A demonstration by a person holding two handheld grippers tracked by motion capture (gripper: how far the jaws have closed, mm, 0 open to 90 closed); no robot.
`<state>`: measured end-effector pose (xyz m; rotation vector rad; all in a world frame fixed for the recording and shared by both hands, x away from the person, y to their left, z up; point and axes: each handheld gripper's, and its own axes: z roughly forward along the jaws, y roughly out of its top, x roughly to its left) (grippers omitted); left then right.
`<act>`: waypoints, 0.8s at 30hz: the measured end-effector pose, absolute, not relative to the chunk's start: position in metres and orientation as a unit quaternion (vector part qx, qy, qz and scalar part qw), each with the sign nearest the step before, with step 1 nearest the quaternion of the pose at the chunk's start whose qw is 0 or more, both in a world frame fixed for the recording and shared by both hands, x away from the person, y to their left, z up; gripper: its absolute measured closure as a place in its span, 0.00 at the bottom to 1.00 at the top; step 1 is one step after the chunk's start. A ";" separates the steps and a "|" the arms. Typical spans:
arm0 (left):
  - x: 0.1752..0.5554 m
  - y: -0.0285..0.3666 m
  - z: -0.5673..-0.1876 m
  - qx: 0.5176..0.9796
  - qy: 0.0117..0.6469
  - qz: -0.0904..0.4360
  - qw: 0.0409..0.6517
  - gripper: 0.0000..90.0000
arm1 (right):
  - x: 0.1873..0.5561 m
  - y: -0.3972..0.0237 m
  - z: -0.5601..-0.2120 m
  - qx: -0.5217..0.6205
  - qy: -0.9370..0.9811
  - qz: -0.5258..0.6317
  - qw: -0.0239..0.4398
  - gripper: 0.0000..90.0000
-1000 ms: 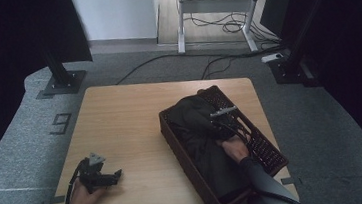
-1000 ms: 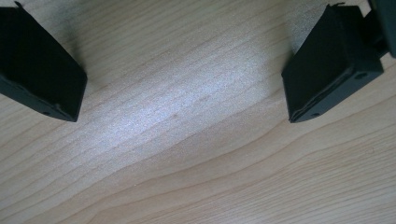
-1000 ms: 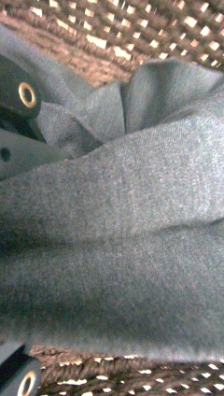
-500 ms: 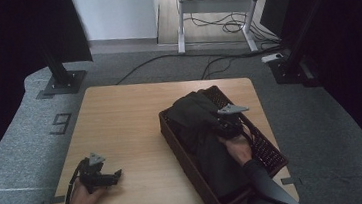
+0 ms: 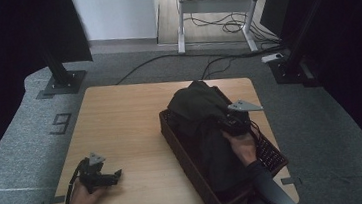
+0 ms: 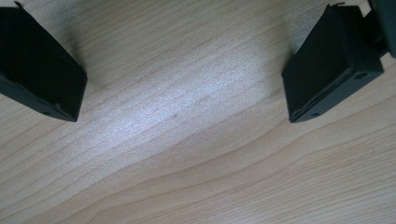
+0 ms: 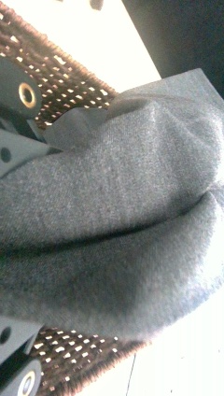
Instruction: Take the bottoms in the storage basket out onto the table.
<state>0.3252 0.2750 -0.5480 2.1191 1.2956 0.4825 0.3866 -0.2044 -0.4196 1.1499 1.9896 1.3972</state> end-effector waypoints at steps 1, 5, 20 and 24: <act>0.325 0.275 -0.548 0.799 0.488 0.182 0.301 0.00 | 0.387 -0.204 -0.420 0.417 0.721 0.506 0.224 0.82; 0.325 0.275 -0.548 0.799 0.488 0.182 0.301 0.00 | 0.384 -0.209 -0.407 0.413 0.710 0.518 0.237 0.82; 0.325 0.275 -0.548 0.799 0.488 0.182 0.300 0.00 | 0.377 -0.214 -0.368 0.394 0.690 0.548 0.262 0.82; 0.325 0.275 -0.548 0.798 0.489 0.182 0.301 0.00 | 0.374 -0.213 -0.358 0.389 0.689 0.550 0.268 0.82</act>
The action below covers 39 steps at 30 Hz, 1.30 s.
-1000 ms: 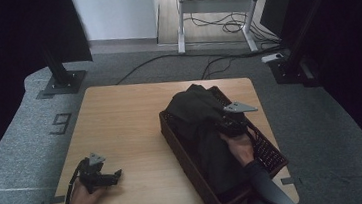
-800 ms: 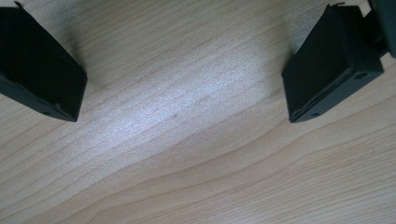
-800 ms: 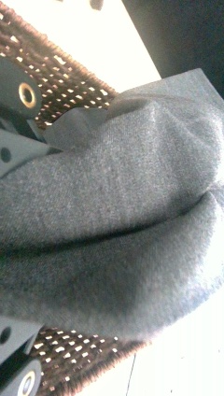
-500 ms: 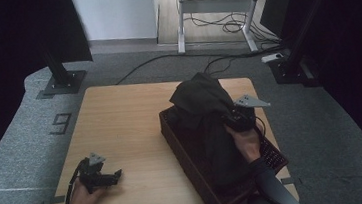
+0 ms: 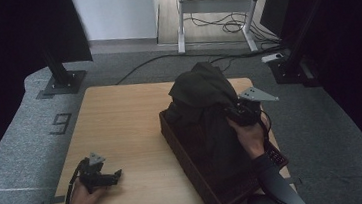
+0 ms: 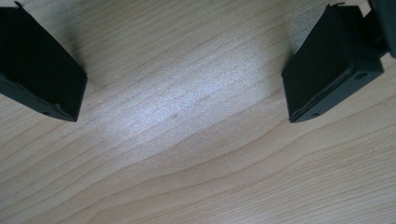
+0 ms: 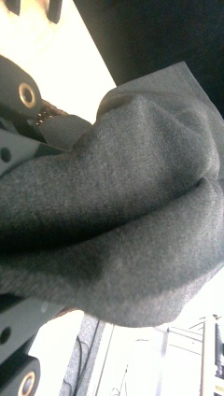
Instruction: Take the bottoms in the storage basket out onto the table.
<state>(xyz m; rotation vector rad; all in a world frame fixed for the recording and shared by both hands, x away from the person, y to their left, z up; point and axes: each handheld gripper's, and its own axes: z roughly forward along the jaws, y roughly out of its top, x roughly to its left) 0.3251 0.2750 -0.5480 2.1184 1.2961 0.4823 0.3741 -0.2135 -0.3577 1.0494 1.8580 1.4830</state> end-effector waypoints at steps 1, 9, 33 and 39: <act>0.325 0.275 -0.548 0.799 0.488 0.182 0.301 0.00 | 0.373 -0.214 -0.355 0.389 0.687 0.551 0.270 0.82; 0.325 0.275 -0.548 0.798 0.489 0.182 0.302 0.00 | 0.368 -0.219 -0.335 0.386 0.682 0.556 0.276 0.82; 0.325 0.275 -0.548 0.798 0.489 0.181 0.301 0.00 | 0.362 -0.216 -0.284 0.377 0.662 0.583 0.283 0.82; 0.325 0.275 -0.548 0.798 0.489 0.181 0.301 0.00 | 0.362 -0.211 -0.273 0.371 0.659 0.592 0.281 0.82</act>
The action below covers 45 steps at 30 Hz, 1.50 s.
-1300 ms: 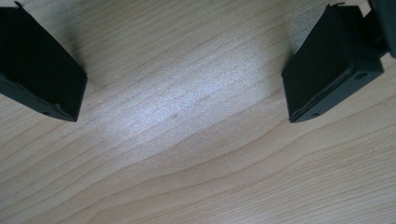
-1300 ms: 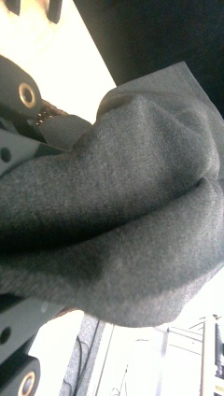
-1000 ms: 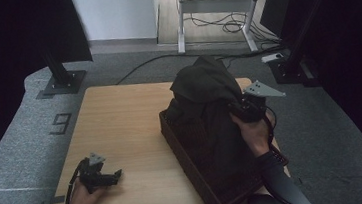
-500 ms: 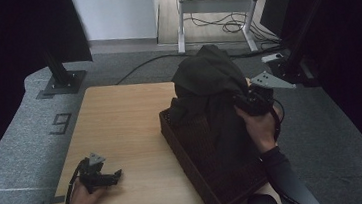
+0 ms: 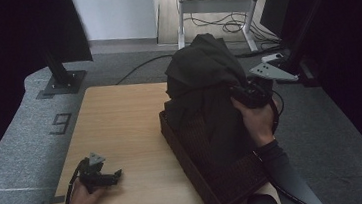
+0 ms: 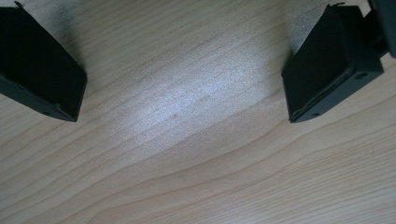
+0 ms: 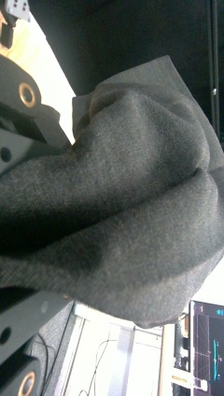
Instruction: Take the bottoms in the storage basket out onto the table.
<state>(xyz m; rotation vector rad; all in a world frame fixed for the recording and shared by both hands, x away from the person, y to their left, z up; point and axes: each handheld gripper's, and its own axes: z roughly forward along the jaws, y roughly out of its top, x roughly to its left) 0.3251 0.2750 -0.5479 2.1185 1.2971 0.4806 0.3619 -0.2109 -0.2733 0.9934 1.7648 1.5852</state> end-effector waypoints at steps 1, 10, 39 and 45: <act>0.325 0.275 -0.548 0.798 0.489 0.181 0.301 0.00 | 0.362 -0.210 -0.271 0.370 0.658 0.593 0.281 0.82; 0.325 0.275 -0.548 0.799 0.489 0.181 0.301 0.00 | 0.362 -0.201 -0.256 0.361 0.655 0.603 0.278 0.82; 0.325 0.295 -0.548 0.786 0.508 0.187 0.298 0.00 | 0.371 -0.121 -0.251 0.310 0.679 0.621 0.240 0.82; 0.325 0.302 -0.548 0.783 0.513 0.189 0.296 0.00 | 0.372 -0.105 -0.254 0.303 0.683 0.623 0.231 0.82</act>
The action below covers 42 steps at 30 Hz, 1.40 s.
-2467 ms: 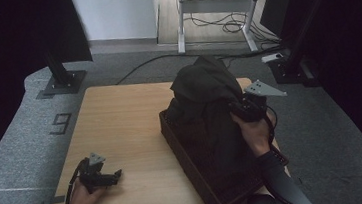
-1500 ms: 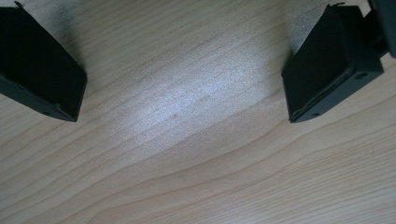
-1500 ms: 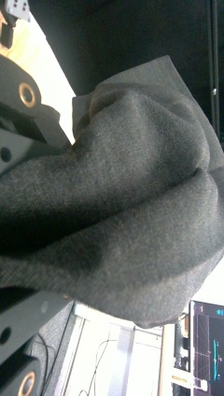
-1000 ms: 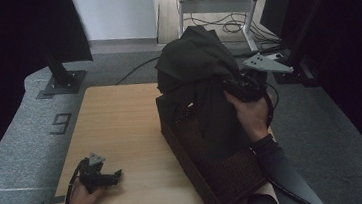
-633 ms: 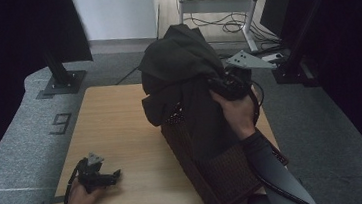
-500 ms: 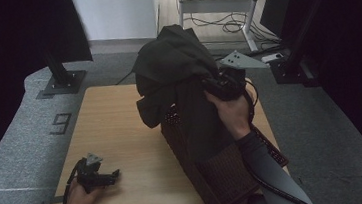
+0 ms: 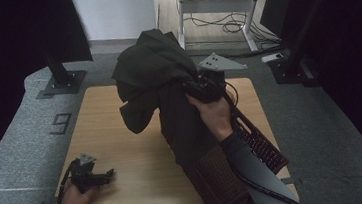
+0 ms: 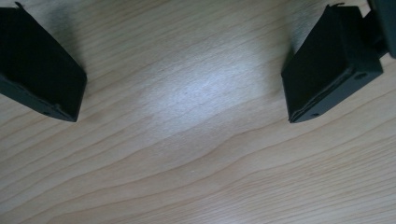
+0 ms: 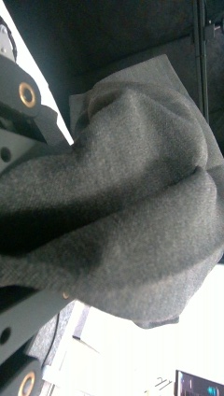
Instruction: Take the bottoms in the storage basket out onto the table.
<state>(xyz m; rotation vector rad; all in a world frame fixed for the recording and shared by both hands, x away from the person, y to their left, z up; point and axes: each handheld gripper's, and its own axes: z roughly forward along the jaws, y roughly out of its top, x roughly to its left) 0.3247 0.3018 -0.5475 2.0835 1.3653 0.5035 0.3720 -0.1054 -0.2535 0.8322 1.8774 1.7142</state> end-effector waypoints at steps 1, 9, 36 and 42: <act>0.325 0.303 -0.548 0.782 0.515 0.190 0.296 0.00 | 0.372 -0.103 -0.254 0.301 0.683 0.624 0.230 0.82; 0.324 0.311 -0.547 0.776 0.523 0.193 0.294 0.00 | 0.372 -0.081 -0.254 0.284 0.690 0.627 0.223 0.82; 0.320 0.343 -0.547 0.756 0.552 0.204 0.288 0.00 | 0.369 -0.018 -0.257 0.248 0.702 0.638 0.196 0.82; 0.317 0.352 -0.547 0.751 0.558 0.205 0.287 0.00 | 0.366 -0.005 -0.259 0.239 0.706 0.639 0.188 0.82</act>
